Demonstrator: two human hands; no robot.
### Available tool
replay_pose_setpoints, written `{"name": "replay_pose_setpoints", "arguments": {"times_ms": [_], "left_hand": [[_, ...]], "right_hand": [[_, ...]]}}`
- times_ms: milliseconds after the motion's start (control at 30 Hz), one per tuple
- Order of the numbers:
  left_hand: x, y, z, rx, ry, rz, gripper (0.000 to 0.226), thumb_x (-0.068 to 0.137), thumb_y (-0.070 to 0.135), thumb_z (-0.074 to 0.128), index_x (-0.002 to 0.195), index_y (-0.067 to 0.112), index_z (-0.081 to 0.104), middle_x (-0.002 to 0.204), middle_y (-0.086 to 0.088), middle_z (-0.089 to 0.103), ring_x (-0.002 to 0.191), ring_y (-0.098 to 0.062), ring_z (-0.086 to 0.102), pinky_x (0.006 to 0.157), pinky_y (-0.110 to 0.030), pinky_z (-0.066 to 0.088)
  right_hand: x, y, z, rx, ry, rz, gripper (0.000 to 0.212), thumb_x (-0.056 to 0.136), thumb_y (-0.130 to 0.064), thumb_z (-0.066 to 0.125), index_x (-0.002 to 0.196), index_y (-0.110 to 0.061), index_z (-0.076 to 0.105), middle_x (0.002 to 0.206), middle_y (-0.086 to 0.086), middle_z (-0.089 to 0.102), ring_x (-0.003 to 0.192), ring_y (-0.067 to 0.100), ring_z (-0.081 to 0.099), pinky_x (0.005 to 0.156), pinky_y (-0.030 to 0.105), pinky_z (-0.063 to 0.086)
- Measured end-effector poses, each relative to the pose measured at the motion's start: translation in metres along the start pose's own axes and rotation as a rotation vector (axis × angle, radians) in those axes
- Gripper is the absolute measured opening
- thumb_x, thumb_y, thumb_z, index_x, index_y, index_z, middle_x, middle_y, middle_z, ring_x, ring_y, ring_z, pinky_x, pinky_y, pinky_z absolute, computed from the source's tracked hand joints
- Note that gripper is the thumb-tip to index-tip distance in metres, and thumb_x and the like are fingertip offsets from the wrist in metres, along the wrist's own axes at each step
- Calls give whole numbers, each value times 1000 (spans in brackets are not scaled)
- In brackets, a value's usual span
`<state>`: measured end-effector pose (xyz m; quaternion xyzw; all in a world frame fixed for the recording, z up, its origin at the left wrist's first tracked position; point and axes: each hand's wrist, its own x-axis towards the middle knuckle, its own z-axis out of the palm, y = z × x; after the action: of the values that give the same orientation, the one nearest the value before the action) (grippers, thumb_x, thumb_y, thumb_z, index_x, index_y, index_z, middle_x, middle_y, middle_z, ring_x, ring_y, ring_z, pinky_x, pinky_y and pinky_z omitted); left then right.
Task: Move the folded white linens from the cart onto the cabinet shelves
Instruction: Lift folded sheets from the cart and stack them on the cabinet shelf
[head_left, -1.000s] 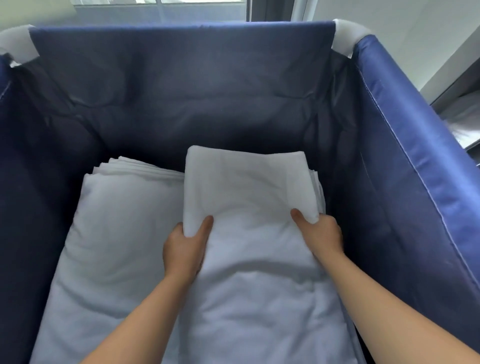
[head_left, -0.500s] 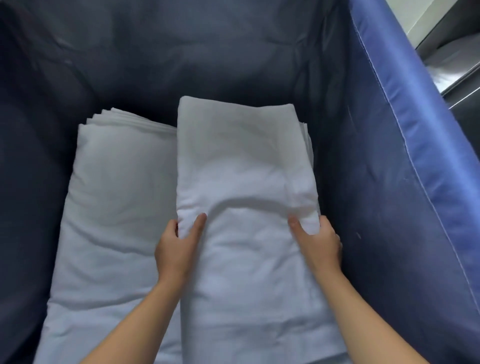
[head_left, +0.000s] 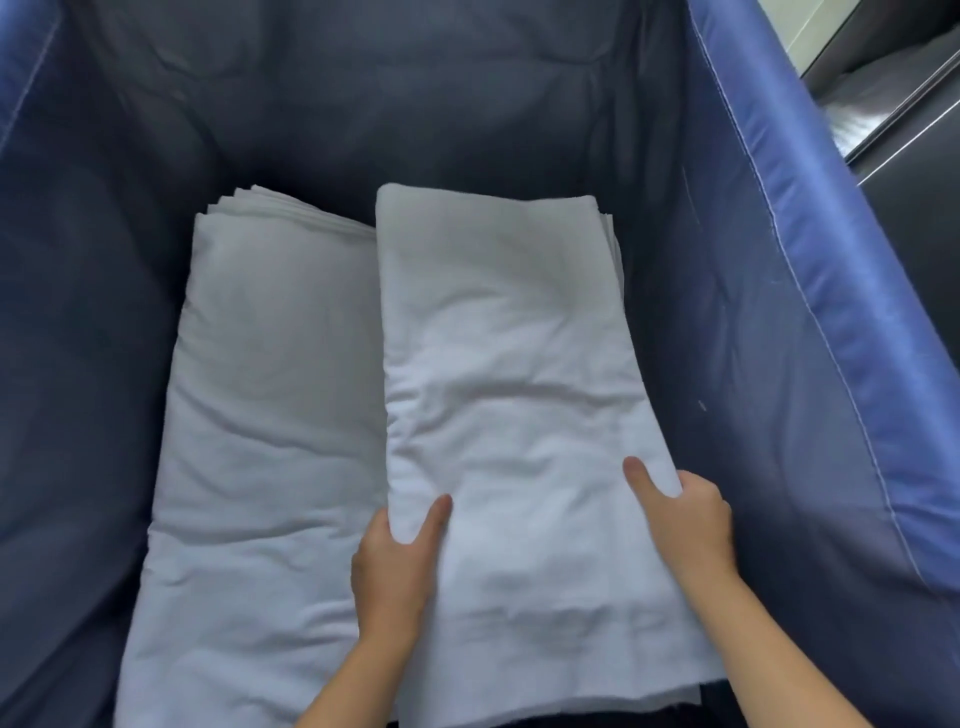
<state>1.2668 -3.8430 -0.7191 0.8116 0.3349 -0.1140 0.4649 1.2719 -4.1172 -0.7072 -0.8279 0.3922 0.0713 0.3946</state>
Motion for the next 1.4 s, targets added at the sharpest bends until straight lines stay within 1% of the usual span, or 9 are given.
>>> {"name": "replay_pose_setpoints", "arguments": {"times_ms": [233, 367, 467, 600, 767, 900, 1067, 1233, 1400], "left_hand": [[-2, 4, -4, 313, 10, 86, 57, 78, 74, 59, 103, 23, 50, 85, 2, 63, 90, -33, 62, 71, -39, 45], [17, 17, 5, 261, -8, 202, 74, 76, 71, 63, 127, 22, 42, 122, 0, 58, 114, -29, 56, 83, -40, 46], [38, 31, 16, 362, 60, 402, 96, 79, 68, 59, 153, 14, 29, 153, -12, 37, 140, -31, 36, 110, -44, 35], [64, 51, 32, 608, 57, 846, 80, 91, 61, 42, 156, 17, 30, 164, -17, 20, 150, -34, 21, 118, -47, 21], [82, 49, 46, 801, -59, 870, 71, 97, 59, 28, 158, 22, 26, 167, -11, 12, 153, -31, 9, 120, -48, 6], [87, 51, 48, 824, -104, 839, 71, 97, 60, 27, 159, 23, 23, 167, -11, 10, 154, -31, 7, 120, -47, 3], [81, 79, 30, 861, -278, 718, 74, 95, 65, 15, 160, 29, 9, 168, -5, -7, 154, -25, -8, 123, -42, -2], [60, 136, -2, 507, -293, 483, 57, 103, 50, 37, 152, 21, 38, 158, -3, 39, 146, -22, 32, 115, -36, 26], [33, 183, -38, 279, -250, 435, 55, 102, 57, 32, 140, 22, 52, 144, 2, 53, 136, -21, 44, 111, -39, 35]], "right_hand": [[0, 8, 16, -317, 0, -2, 54, 86, -67, 53, 109, -18, 51, 106, 6, 64, 92, 32, 61, 74, 40, 50], [3, -17, 25, -227, -9, -252, 76, 89, -51, 62, 151, -21, 30, 151, 2, 37, 135, 23, 36, 105, 41, 39], [11, -38, 35, -266, -79, -388, 80, 93, -54, 54, 158, -27, 15, 165, -5, 9, 150, 16, 9, 119, 38, 17], [25, -59, 56, -400, -186, -567, 84, 86, -74, 20, 157, -36, -5, 163, -12, -20, 148, 7, -25, 121, 34, -12], [36, -63, 78, -551, -258, -533, 88, 77, -77, 2, 151, -37, -25, 159, -8, -33, 144, 13, -35, 118, 40, -20], [42, -64, 80, -563, -299, -521, 86, 80, -77, 4, 149, -38, -28, 158, -8, -36, 144, 13, -36, 117, 41, -21], [42, -79, 63, -549, -404, -472, 79, 99, -60, 34, 156, -35, -14, 162, -7, -27, 149, 15, -26, 122, 42, -13], [22, -112, 34, -217, -425, -422, 72, 99, -54, 43, 159, -32, 9, 165, -8, 12, 152, 15, 8, 123, 38, 14], [-12, -163, 2, -7, -464, -419, 71, 96, -62, 41, 157, -34, 18, 160, -9, 28, 147, 14, 25, 118, 37, 27]]}}
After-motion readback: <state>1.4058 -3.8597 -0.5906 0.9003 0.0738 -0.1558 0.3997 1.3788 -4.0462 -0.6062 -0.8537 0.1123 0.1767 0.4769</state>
